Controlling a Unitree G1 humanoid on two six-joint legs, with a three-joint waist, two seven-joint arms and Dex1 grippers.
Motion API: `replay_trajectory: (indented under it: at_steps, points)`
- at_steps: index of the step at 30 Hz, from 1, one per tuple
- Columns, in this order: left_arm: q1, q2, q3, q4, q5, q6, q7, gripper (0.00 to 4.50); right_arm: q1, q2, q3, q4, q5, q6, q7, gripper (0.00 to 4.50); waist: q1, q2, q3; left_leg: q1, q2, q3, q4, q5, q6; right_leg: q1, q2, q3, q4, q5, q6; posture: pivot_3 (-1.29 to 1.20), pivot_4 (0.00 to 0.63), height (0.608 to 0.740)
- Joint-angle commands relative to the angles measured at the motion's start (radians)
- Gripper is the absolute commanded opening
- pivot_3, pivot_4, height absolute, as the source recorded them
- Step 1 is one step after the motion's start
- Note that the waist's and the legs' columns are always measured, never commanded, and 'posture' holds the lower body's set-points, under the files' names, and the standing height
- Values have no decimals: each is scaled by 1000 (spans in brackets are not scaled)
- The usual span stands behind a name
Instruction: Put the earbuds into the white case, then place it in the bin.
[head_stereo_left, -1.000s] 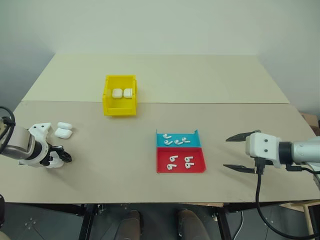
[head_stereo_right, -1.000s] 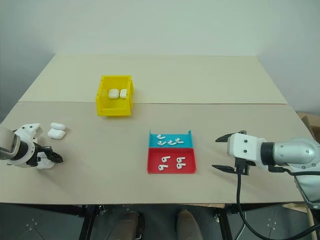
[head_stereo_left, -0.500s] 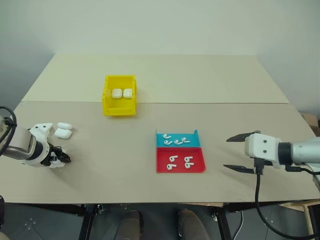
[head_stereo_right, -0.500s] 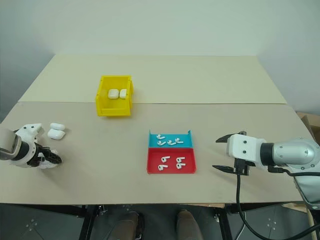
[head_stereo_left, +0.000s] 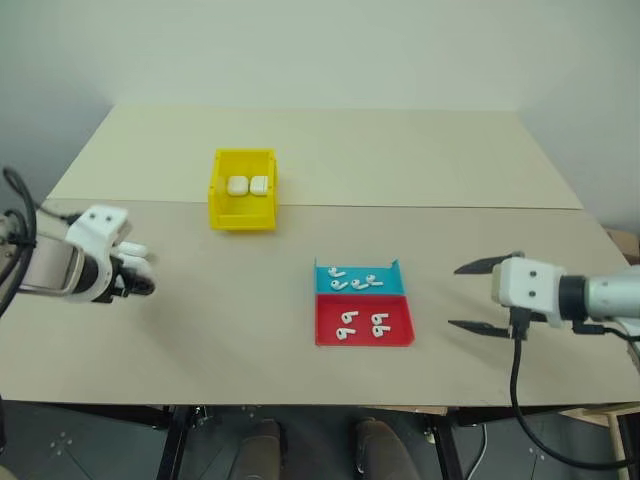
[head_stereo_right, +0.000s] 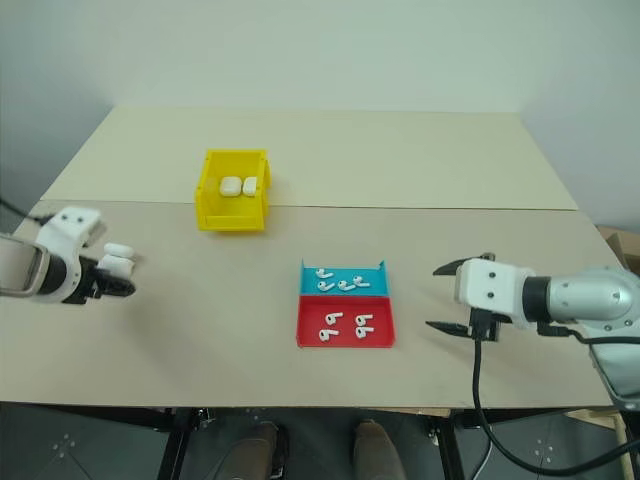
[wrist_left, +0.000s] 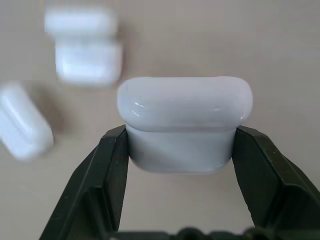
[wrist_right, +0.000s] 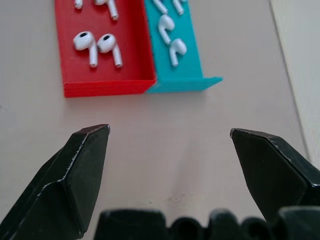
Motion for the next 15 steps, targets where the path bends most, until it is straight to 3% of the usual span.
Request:
replay_trajectory:
  at_steps: [1, 5, 10, 15]
  points:
    - [116, -54, 81, -216, 122, -295, -168, 2780, -82, -35, -12, -3, 36, 19, 36, 4500, -1, 1, 0, 1, 0, 1, 0, 0, 0, 0, 0, 1, 0, 0, 0, 0, 150, 740]
    - [288, -256, 18, -278, 403, -809, -336, 2780, -229, -74, 81, -36, 42, 172, 82, 4500, -2, 2, -1, 2, 1, 2, 0, 0, 0, 1, 2, 2, 1, 0, -1, 0, 150, 740]
    - [371, -508, -86, -139, 630, -1298, -512, 2780, -404, -128, 246, -102, 41, 366, 209, 4500, 3, 0, -1, 1, 1, 4, 1, 0, 0, 1, 2, 3, -1, 1, -1, 0, 150, 740]
    - [365, -681, -130, 88, 602, -1620, -808, 2780, -563, -95, 420, -165, -12, 461, 303, 4500, 3, 1, -1, 1, 1, 5, 2, 0, 1, 0, 2, 4, -1, 2, 1, 0, 150, 740]
